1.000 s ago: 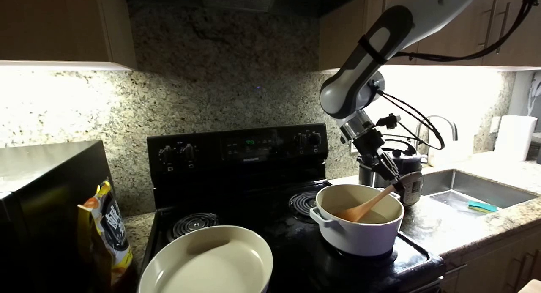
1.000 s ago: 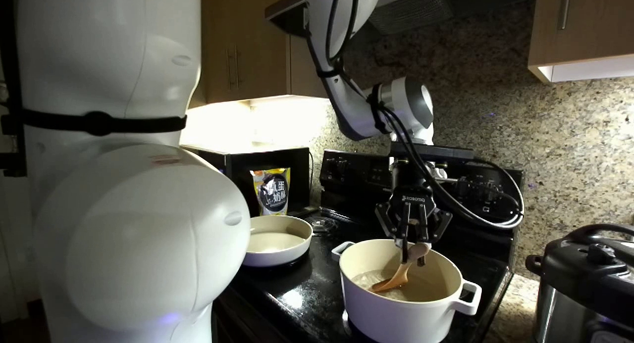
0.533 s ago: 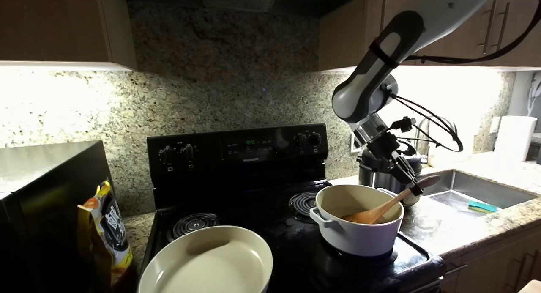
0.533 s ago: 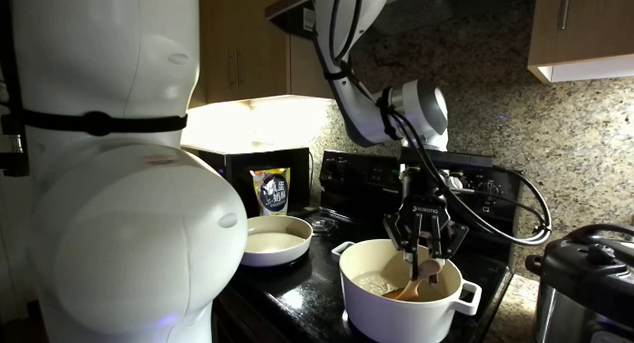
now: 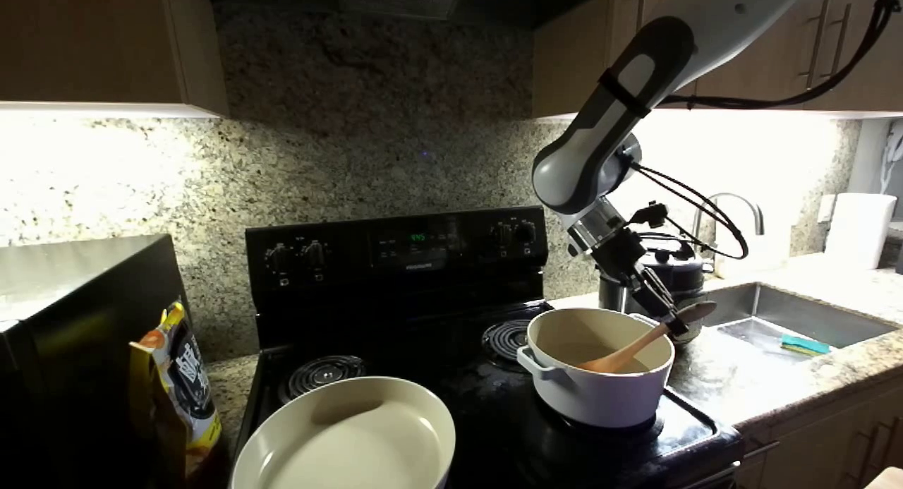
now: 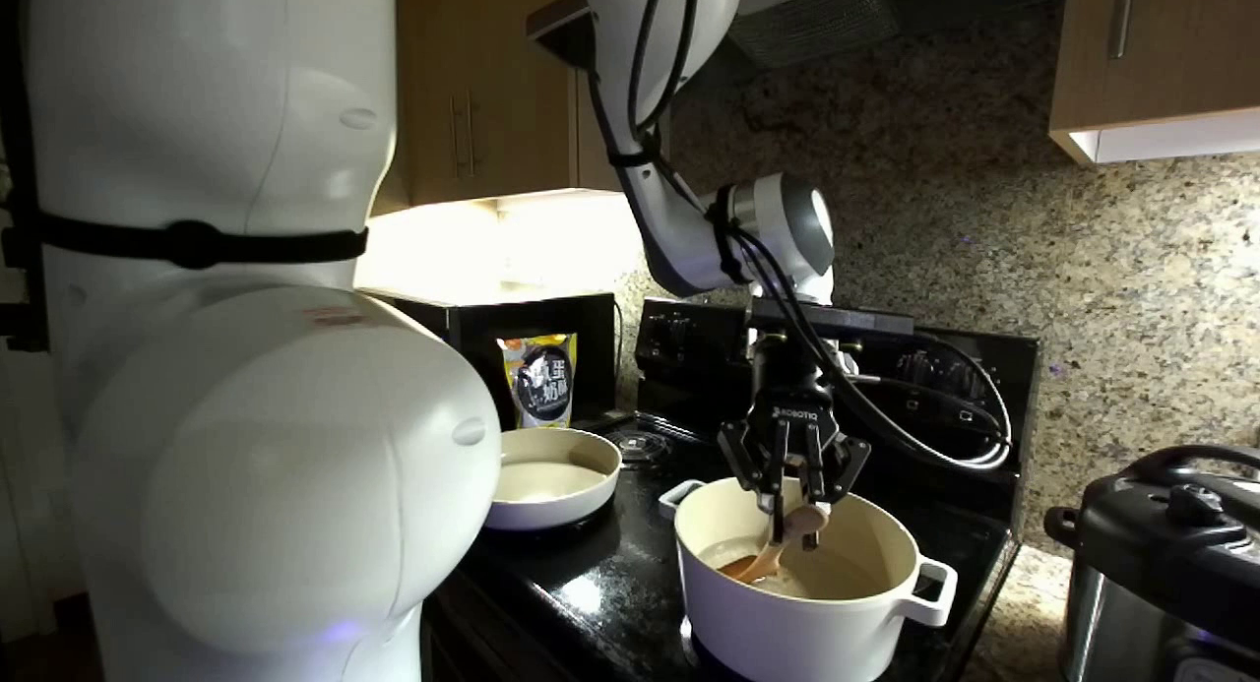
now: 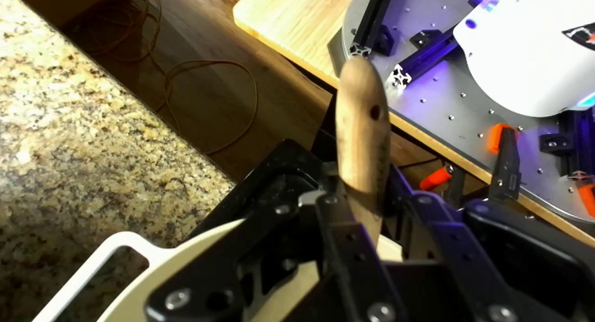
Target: Hold the wooden spoon and stir inside the pot.
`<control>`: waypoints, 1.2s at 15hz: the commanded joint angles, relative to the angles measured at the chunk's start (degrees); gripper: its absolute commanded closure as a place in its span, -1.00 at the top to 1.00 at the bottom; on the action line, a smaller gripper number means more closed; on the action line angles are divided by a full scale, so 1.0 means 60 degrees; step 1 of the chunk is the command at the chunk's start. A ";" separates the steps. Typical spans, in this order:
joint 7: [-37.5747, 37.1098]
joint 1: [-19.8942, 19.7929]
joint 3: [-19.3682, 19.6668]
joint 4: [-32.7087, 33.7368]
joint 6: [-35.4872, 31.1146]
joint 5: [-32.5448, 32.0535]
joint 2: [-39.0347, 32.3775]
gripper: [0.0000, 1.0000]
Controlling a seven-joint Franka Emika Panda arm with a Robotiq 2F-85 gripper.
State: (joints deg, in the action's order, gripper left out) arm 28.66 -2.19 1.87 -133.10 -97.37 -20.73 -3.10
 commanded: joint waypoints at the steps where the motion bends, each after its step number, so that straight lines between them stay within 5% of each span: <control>1: -0.0014 0.0097 -0.0136 0.0132 -0.0053 0.0147 0.0146 -0.83; 11: 0.0248 -0.0201 0.0225 -0.0573 -0.0255 0.0058 0.0599 -0.83; 18: 0.0324 0.0197 -0.0180 -0.0117 0.0252 0.0090 0.0384 -0.83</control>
State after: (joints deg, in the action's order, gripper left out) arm 29.15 -2.08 2.07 -134.64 -97.46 -20.66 -1.56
